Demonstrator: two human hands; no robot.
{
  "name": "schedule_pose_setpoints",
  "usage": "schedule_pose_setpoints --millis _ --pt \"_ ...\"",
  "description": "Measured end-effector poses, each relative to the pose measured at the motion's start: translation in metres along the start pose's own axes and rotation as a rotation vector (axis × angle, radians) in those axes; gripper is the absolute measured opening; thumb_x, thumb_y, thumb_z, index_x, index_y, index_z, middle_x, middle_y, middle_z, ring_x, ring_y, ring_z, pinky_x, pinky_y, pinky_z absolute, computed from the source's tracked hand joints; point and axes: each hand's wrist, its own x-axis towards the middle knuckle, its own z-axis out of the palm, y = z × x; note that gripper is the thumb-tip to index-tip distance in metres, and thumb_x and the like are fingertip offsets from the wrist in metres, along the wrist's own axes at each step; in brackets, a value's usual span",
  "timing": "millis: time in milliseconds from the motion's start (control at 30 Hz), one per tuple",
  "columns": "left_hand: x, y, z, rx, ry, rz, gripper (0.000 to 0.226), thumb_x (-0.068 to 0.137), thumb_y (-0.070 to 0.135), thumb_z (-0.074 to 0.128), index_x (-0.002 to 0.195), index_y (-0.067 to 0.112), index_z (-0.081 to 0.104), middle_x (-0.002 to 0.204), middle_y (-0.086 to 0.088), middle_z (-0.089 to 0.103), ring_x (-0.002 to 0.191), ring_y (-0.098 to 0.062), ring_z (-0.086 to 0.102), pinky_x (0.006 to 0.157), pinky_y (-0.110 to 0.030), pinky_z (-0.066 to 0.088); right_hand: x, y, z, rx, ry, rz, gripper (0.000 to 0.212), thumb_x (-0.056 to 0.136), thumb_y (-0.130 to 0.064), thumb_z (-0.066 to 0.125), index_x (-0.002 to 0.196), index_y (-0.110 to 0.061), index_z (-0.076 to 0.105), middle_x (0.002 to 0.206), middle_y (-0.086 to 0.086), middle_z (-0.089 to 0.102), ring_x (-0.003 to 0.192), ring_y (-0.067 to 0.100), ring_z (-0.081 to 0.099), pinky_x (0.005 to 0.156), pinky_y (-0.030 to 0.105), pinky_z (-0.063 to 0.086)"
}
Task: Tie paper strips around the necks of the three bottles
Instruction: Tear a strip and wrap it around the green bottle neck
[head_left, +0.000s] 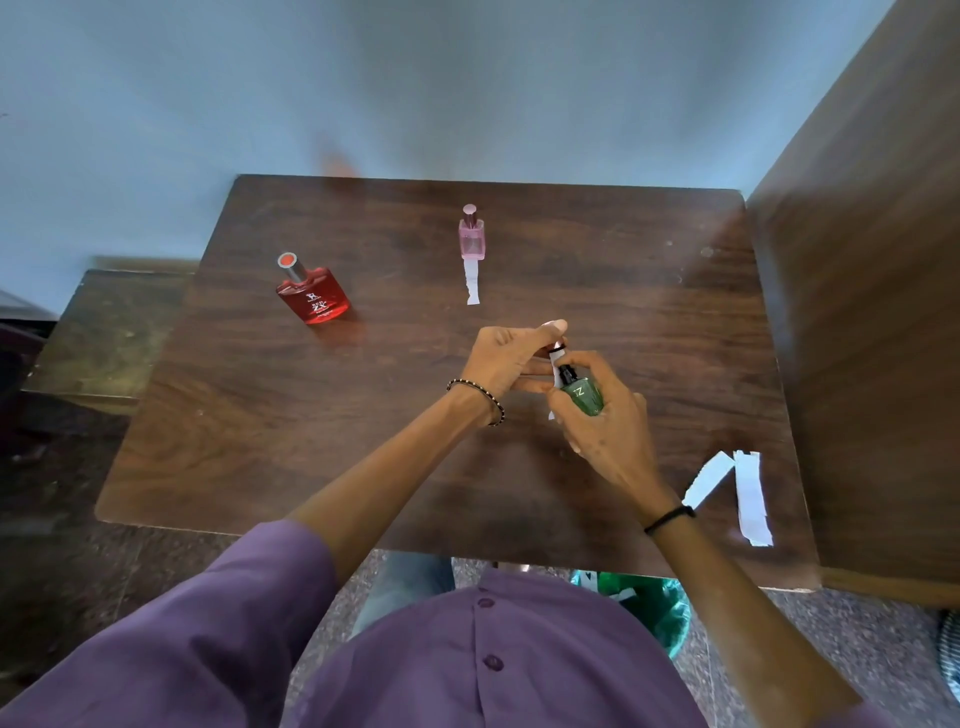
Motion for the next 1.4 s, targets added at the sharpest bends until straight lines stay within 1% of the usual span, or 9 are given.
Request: schedule_pose_setpoints --millis 100,233,367,500,667,833,933,1133,1400 --pt "-0.001 -0.001 0.002 -0.006 -0.008 -0.004 0.038 0.089 0.030 0.073 0.100 -0.007 0.074 0.088 -0.015 0.075 0.079 -0.026 0.076 0.063 -0.031 0.062 0.003 0.002 0.003 -0.051 0.047 -0.001 0.027 0.087 -0.022 0.069 0.109 -0.035 0.062 0.067 -0.007 0.070 0.058 0.006 0.065 0.064 0.030 0.057" --pt "0.001 0.002 0.004 0.002 0.001 -0.011 0.040 0.089 0.032 0.073 0.101 -0.006 0.074 0.087 -0.015 0.076 0.078 -0.023 0.076 0.061 -0.028 0.061 0.003 0.002 0.009 -0.071 0.116 0.004 0.025 0.088 -0.027 0.066 0.111 -0.035 0.061 0.072 -0.005 0.072 0.068 0.012 0.069 0.080 0.042 0.059" --pt "0.003 0.004 0.004 -0.005 0.000 0.002 0.039 0.089 0.030 0.073 0.101 -0.006 0.074 0.089 -0.017 0.077 0.078 -0.022 0.077 0.060 -0.029 0.061 0.004 0.001 0.007 -0.041 0.124 -0.012 0.025 0.093 -0.028 0.065 0.115 -0.037 0.058 0.079 -0.005 0.071 0.064 0.016 0.069 0.065 0.046 0.061" --pt "0.003 0.005 0.001 -0.031 -0.009 0.016 0.039 0.090 0.029 0.073 0.102 -0.008 0.073 0.092 -0.020 0.077 0.081 -0.024 0.077 0.065 -0.034 0.063 0.004 -0.002 0.001 -0.028 0.103 -0.016 0.025 0.096 -0.031 0.065 0.120 -0.034 0.058 0.086 -0.014 0.071 0.071 0.002 0.071 0.073 0.044 0.063" --pt "0.003 0.004 -0.001 -0.042 -0.030 0.021 0.039 0.090 0.030 0.072 0.102 -0.008 0.073 0.093 -0.020 0.077 0.086 -0.027 0.077 0.072 -0.041 0.063 0.004 -0.001 -0.007 -0.036 0.053 -0.011 0.036 0.093 -0.028 0.068 0.126 -0.035 0.056 0.098 -0.009 0.071 0.077 0.009 0.070 0.071 0.042 0.064" --pt "0.004 0.003 -0.001 -0.020 -0.032 0.015 0.036 0.090 0.030 0.072 0.101 -0.004 0.075 0.092 -0.018 0.078 0.086 -0.027 0.077 0.071 -0.040 0.063 0.003 -0.006 -0.010 -0.033 0.013 -0.030 0.037 0.091 -0.023 0.068 0.124 -0.037 0.057 0.083 -0.008 0.074 0.069 0.005 0.071 0.065 0.039 0.063" --pt "0.004 0.001 -0.002 -0.018 -0.030 0.011 0.036 0.090 0.031 0.073 0.100 -0.004 0.075 0.092 -0.018 0.078 0.087 -0.029 0.077 0.074 -0.042 0.063 0.004 -0.008 -0.010 -0.013 0.021 -0.037 0.032 0.092 -0.021 0.068 0.120 -0.033 0.061 0.076 -0.009 0.072 0.060 -0.001 0.068 0.061 0.031 0.059" --pt "0.003 0.001 0.001 -0.013 0.006 0.013 0.039 0.091 0.034 0.070 0.102 -0.003 0.075 0.094 -0.019 0.077 0.085 -0.027 0.077 0.066 -0.036 0.063 0.005 -0.009 -0.010 0.039 0.020 -0.030 0.031 0.090 -0.016 0.069 0.118 -0.028 0.064 0.077 -0.008 0.072 0.054 -0.002 0.065 0.055 0.015 0.051" --pt "0.003 0.003 0.008 -0.004 0.000 0.021 0.039 0.092 0.034 0.070 0.102 -0.003 0.074 0.093 -0.017 0.078 0.079 -0.023 0.077 0.060 -0.030 0.061 0.009 -0.009 -0.011 -0.009 0.028 -0.040 0.033 0.087 -0.019 0.070 0.120 -0.025 0.064 0.079 -0.011 0.068 0.058 -0.003 0.062 0.056 0.011 0.048"
